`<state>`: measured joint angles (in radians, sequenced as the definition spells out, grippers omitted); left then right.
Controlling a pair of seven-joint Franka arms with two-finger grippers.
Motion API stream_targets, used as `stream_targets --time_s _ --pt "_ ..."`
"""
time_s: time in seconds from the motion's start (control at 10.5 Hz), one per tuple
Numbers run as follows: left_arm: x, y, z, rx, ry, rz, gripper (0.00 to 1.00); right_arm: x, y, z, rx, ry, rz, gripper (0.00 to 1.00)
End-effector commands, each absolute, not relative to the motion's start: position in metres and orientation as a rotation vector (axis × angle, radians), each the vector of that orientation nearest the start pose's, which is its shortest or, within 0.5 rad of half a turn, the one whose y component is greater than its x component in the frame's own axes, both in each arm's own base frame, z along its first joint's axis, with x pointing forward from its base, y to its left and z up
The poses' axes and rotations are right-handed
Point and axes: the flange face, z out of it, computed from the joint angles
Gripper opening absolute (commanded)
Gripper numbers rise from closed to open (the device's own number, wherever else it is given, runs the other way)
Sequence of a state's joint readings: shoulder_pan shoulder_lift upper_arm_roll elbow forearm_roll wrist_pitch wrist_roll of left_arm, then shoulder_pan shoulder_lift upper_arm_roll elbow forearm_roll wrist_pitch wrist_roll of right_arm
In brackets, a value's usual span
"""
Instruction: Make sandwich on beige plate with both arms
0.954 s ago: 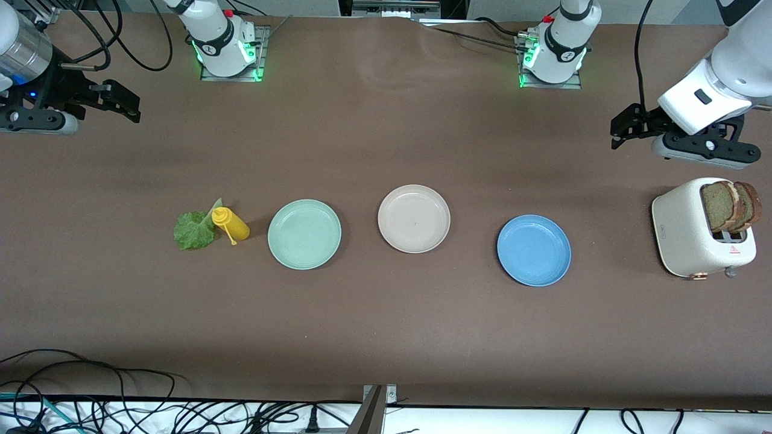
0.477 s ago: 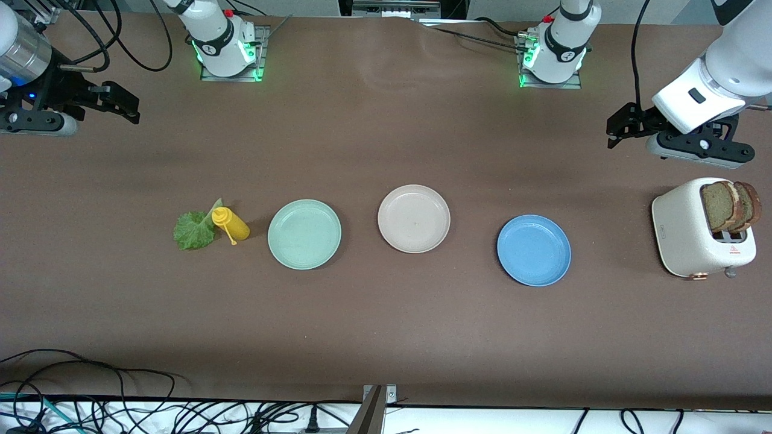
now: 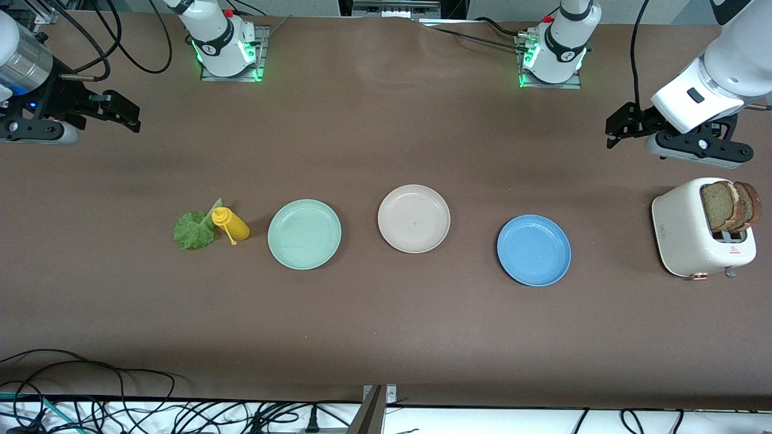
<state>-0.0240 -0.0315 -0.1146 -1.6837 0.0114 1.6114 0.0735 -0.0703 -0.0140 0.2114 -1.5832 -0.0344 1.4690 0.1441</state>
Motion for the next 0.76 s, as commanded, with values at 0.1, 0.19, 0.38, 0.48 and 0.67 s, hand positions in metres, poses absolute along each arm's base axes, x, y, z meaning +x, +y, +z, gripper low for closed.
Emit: stream_targets --time_s 0.1,0.19,0.38,0.48,0.67 --pt "0.5387 -0.0706 0.5949 -3.129 0.341 0.061 1.0 0.5303 0.081 0.62 -3.188 -0.011 0.169 1.0" --pt "0.5386 -0.0714 0.5949 -3.129 0.341 0.061 1.0 0.5294 0.0817 0.6205 -3.182 -0.019 0.173 1.0" --pt "0.5381 -0.0714 0.5956 -3.129 0.338 0.061 1.0 0.5289 0.0834 0.6214 -3.183 -0.014 0.168 1.0" --pt "0.5387 -0.0706 0.5955 -3.13 0.336 0.061 1.0 0.5317 0.0837 0.6211 -3.181 -0.015 0.146 1.0" --pt "0.5384 -0.0714 0.5954 -3.13 0.336 0.063 1.0 0.5343 0.0839 0.62 -3.179 -0.025 0.129 1.0"
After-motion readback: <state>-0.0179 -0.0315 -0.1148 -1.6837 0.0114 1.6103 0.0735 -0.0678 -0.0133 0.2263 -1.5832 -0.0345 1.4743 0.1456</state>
